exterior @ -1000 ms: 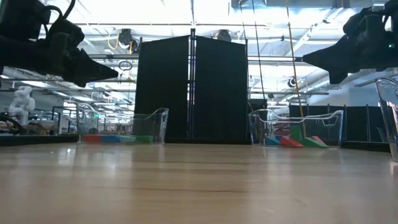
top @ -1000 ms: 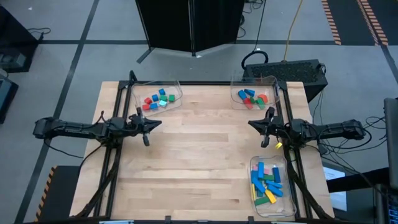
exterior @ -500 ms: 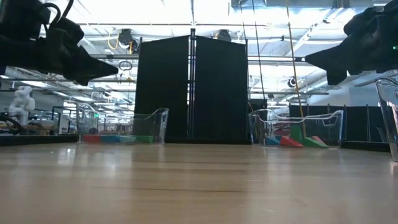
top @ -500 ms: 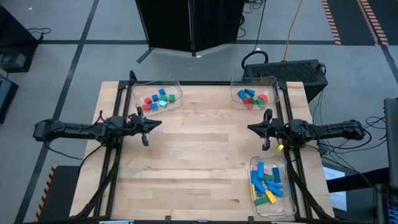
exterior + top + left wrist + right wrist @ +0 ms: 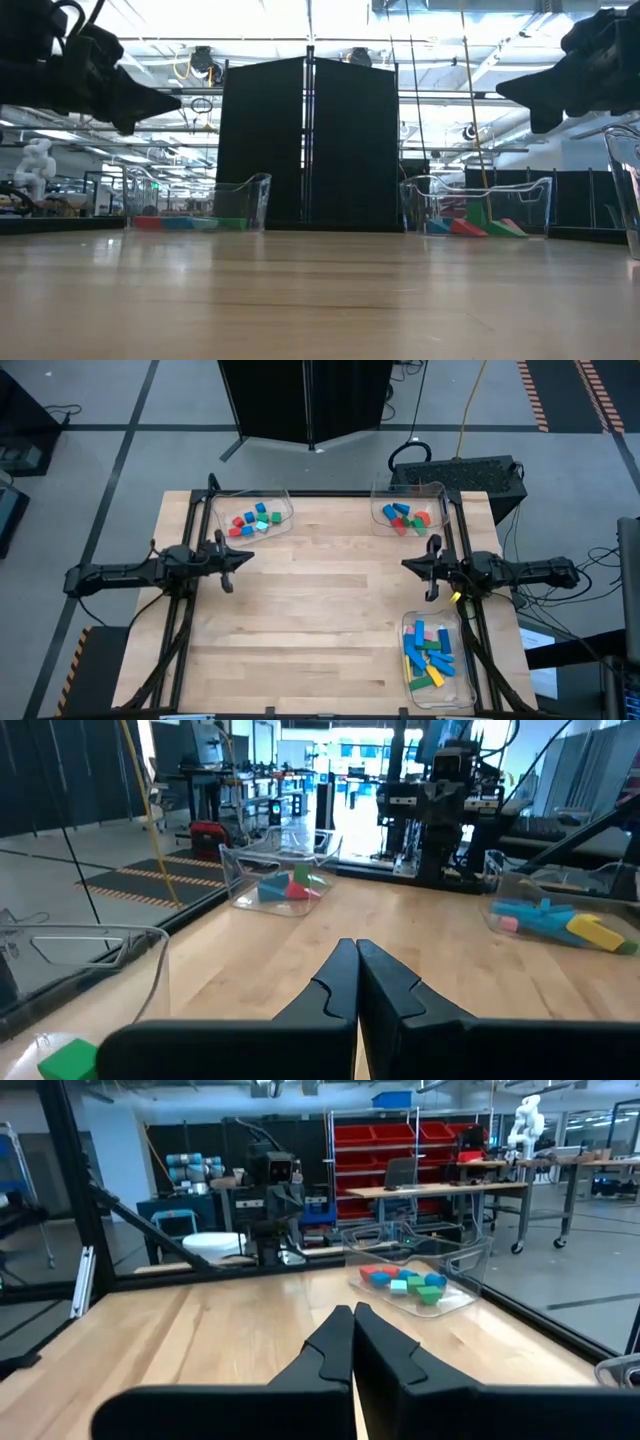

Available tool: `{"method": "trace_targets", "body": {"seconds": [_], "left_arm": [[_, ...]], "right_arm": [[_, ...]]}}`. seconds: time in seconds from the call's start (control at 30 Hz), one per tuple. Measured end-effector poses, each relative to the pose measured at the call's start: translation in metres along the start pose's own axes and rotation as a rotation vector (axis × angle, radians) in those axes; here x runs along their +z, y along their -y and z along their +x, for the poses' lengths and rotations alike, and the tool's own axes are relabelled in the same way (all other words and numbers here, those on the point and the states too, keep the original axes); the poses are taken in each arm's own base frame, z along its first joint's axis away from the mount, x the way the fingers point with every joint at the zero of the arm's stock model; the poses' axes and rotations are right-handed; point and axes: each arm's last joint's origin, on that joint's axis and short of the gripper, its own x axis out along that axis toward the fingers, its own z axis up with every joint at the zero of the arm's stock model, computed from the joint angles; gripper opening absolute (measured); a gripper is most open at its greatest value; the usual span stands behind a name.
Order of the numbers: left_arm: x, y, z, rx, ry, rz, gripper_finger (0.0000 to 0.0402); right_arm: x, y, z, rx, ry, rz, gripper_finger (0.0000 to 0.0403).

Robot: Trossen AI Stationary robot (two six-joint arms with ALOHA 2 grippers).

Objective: Sort blocks by size
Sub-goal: Return to Home Position

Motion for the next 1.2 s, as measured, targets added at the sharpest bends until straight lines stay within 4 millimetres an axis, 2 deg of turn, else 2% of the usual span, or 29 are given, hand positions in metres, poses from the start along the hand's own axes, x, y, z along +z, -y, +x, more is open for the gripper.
{"method": "trace_targets", "body": {"seconds": [0.27, 0.7, 1.2], "left_arm": [[0.003, -0.001, -0.01, -0.009, 0.053, -0.007, 0.0], [0.001, 0.002, -0.01, -0.101, 0.031, -0.003, 0.0], [0.0, 0.002, -0.01, -0.118, 0.016, 0.001, 0.0]], "right_arm": [[-0.001, 0.0, -0.002, 0.008, -0.004, 0.016, 0.0], [-0.003, -0.002, -0.002, 0.12, -0.03, -0.011, 0.0], [-0.01, 0.0, 0.004, 0.075, -0.117, 0.038, 0.0]]}}
